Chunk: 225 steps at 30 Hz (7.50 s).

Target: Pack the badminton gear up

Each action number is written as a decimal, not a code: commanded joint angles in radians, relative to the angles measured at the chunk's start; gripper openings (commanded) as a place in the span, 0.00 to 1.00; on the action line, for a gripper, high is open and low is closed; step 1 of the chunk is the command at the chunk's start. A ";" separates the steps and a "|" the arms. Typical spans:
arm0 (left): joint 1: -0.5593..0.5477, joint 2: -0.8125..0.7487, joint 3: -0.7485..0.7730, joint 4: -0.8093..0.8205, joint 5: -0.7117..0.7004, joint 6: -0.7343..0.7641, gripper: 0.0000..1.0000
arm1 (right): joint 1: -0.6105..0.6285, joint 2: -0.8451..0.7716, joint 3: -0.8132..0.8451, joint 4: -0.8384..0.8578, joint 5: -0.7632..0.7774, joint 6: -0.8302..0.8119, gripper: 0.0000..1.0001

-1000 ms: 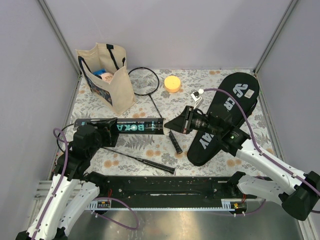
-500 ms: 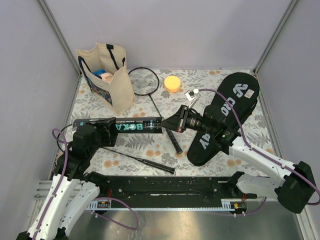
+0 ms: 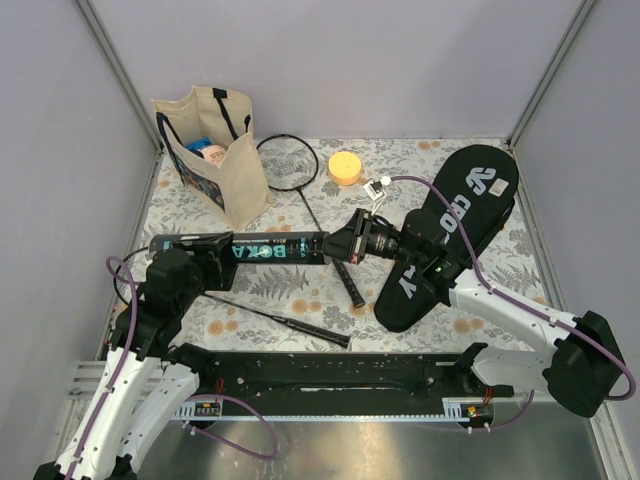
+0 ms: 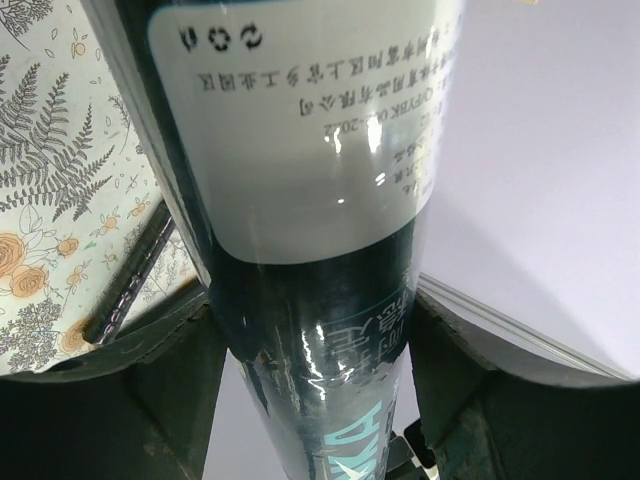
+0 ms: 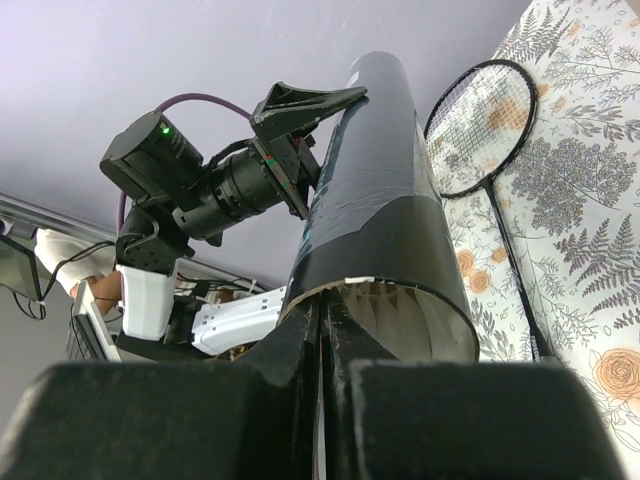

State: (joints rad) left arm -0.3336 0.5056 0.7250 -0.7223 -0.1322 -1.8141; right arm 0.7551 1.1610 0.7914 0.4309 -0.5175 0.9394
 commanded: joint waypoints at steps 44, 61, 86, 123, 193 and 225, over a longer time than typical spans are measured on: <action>-0.012 -0.041 -0.027 0.092 -0.032 0.022 0.26 | 0.015 -0.043 0.129 -0.245 0.131 -0.100 0.32; -0.013 -0.039 -0.036 0.101 -0.053 0.015 0.26 | 0.032 -0.003 0.100 -0.213 0.151 -0.027 0.34; -0.010 -0.130 -0.013 -0.040 -0.288 0.130 0.27 | -0.295 -0.061 0.181 -0.865 0.669 -0.438 0.52; -0.010 -0.136 0.002 -0.106 -0.346 0.114 0.28 | -0.508 0.959 0.801 -1.064 0.665 -0.105 0.38; -0.012 -0.179 0.016 -0.126 -0.360 0.107 0.28 | -0.286 0.979 0.848 -1.048 0.456 -0.524 0.39; -0.012 -0.061 0.021 -0.195 -0.095 -0.090 0.30 | -0.243 0.119 0.094 -0.330 -0.002 -0.443 0.00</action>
State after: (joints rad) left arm -0.3454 0.4419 0.7013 -0.9817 -0.2882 -1.8538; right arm 0.5079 1.4212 1.0119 -0.2035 -0.3260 0.4175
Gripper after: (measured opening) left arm 0.696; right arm 0.019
